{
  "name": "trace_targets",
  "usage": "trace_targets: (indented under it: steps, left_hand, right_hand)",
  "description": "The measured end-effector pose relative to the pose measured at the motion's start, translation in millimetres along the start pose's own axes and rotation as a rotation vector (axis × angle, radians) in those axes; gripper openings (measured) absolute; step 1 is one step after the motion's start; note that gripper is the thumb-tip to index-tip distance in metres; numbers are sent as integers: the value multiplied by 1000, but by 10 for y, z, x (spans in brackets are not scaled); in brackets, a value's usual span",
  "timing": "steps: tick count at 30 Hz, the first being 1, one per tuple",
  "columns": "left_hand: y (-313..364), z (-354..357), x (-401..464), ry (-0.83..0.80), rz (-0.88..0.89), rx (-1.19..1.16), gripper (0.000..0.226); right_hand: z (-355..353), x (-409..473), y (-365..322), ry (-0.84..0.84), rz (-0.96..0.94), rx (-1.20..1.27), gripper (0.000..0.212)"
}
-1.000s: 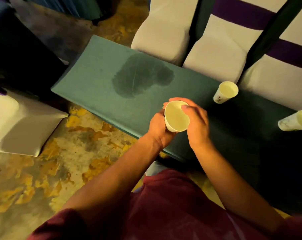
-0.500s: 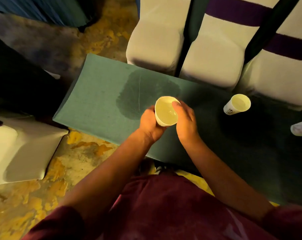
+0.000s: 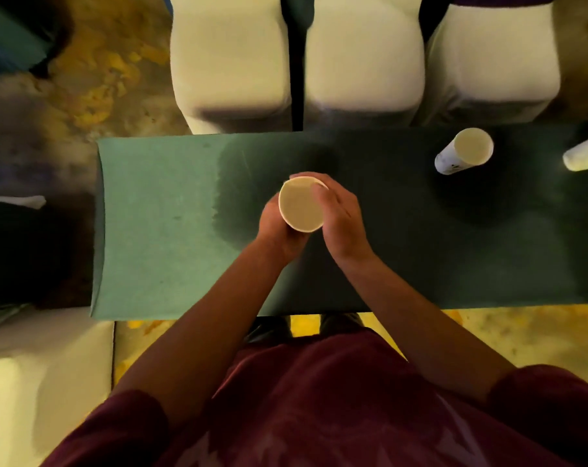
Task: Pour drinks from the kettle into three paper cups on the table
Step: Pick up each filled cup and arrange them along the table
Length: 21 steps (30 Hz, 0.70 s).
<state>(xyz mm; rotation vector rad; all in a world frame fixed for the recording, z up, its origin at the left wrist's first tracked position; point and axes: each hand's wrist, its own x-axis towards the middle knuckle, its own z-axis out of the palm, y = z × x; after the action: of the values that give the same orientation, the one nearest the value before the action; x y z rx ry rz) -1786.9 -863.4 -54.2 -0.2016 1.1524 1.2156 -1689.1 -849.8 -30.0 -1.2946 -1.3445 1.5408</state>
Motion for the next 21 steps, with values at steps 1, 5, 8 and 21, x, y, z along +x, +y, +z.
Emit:
trace_targets:
  steps: [1, 5, 8, 21]
  left_hand:
    - [56, -55, 55, -7, -16, 7, 12]
    - [260, -212, 266, 22, -37, 88, 26]
    - [416, -310, 430, 41, -66, 113, 27]
    - [811, -564, 900, 73, -129, 145, 20]
  right_hand:
    - [68, 35, 16, 5, 9, -15, 31]
    - [253, 201, 21, 6, 23, -51, 29]
    - [419, 343, 55, 21, 43, -67, 29]
    - [799, 802, 307, 6, 58, -232, 31]
